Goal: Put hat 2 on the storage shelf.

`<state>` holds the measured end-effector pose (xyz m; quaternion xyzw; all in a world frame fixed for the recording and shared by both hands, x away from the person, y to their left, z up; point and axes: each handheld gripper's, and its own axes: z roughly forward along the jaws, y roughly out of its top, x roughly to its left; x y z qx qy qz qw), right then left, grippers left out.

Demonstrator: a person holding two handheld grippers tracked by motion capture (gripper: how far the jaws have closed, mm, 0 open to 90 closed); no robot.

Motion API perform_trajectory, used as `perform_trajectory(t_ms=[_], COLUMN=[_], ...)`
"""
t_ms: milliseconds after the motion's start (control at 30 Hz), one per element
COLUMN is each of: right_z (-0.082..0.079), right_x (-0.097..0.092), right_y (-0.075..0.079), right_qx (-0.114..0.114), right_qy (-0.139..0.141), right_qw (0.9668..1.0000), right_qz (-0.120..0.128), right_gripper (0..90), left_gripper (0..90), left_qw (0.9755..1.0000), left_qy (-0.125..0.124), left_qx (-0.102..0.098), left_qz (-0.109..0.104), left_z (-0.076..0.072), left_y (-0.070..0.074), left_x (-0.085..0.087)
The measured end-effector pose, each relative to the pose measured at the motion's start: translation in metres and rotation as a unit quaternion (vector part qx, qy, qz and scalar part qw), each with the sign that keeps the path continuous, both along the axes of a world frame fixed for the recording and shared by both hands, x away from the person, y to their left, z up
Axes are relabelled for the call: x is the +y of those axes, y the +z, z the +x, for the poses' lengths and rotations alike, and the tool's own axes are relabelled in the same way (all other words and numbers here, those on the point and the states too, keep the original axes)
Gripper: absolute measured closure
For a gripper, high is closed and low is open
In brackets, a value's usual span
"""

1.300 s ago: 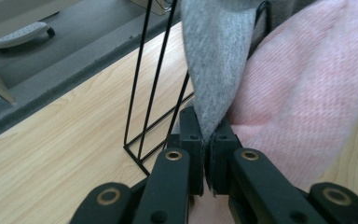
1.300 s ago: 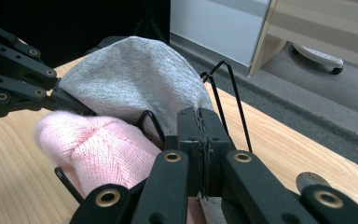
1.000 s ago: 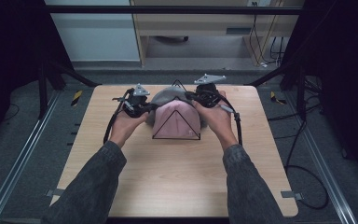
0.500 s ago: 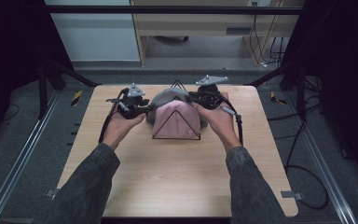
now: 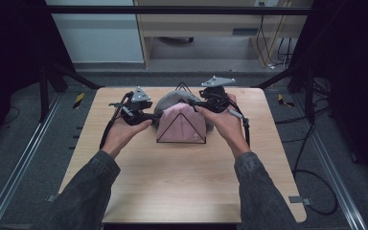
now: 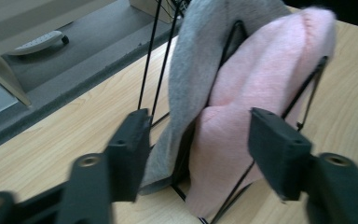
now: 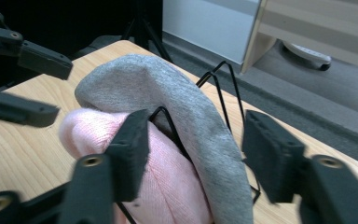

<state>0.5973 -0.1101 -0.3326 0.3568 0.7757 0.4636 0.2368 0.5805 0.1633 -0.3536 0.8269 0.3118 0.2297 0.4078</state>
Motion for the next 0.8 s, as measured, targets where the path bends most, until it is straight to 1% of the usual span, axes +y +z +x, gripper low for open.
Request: perform_trajectory(t_ms=[67, 100, 167, 200, 300, 333, 367, 433, 533, 567, 600, 633, 733, 800], right_z=[-0.004, -0.007, -0.014, -0.018, -0.032, -0.037, -0.042, -0.050, -0.065, -0.069, -0.073, -0.077, -0.086, -0.090], right_x=[-0.003, -0.004, -0.005, -0.007, -0.011, -0.013, -0.015, -0.018, -0.022, -0.023, -0.024, -0.025, -0.030, -0.033], right_y=[0.003, 0.004, 0.004, 0.004, 0.002, 0.001, 0.000, -0.001, -0.006, -0.008, -0.010, -0.012, -0.020, -0.027], right_qx=[0.007, 0.012, 0.015, 0.012, 0.008, 0.011, 0.013, 0.015, 0.016, 0.018, 0.014, 0.013, 0.017, 0.021], right_qy=[0.001, 0.004, 0.004, 0.005, 0.005, 0.006, 0.006, 0.011, 0.020, 0.023, 0.024, 0.025, 0.029, 0.028], right_qw=[0.9999, 0.9999, 0.9999, 0.9999, 1.0000, 0.9999, 0.9999, 0.9998, 0.9996, 0.9994, 0.9994, 0.9993, 0.9990, 0.9986], right_qz=[0.010, 0.012, 0.007, 0.002, 0.000, -0.001, -0.003, -0.011, -0.014, -0.018, -0.022, -0.024, -0.030, -0.039], right_gripper=[29.7, 25.7, 20.8, 18.9, 14.4, 13.1, 11.8, 10.4, 9.0, 8.7, 8.8, 8.8, 8.7, 8.6], left_gripper=[26.1, 22.0, 15.4, 13.4, 8.6, 7.1, 6.2, 5.6, 5.3, 5.3, 5.4, 5.5, 5.5, 5.5], left_qw=[0.9999, 0.9998, 0.9995, 0.9993, 0.9989, 0.9987, 0.9983, 0.9980, 0.9972, 0.9973, 0.9974, 0.9972, 0.9961, 0.9954], left_qy=[-0.010, -0.017, -0.026, -0.031, -0.038, -0.043, -0.047, -0.047, -0.048, -0.047, -0.045, -0.043, -0.041, -0.041], left_qx=[0.008, 0.011, 0.008, 0.009, 0.014, 0.016, 0.016, 0.020, 0.025, 0.027, 0.031, 0.034, 0.042, 0.051], left_qz=[0.004, 0.010, 0.018, 0.020, 0.022, 0.025, 0.029, 0.037, 0.051, 0.049, 0.047, 0.050, 0.066, 0.070], left_z=[-0.006, -0.010, -0.019, -0.024, -0.040, -0.045, -0.050, -0.061, -0.073, -0.077, -0.080, -0.083, -0.090, -0.094], left_y=[0.002, 0.003, 0.005, 0.006, 0.007, 0.006, 0.004, -0.001, -0.010, -0.013, -0.017, -0.020, -0.029, -0.036], left_x=[-0.001, -0.001, 0.000, 0.002, 0.006, 0.008, 0.010, 0.014, 0.022, 0.025, 0.028, 0.031, 0.039, 0.044])
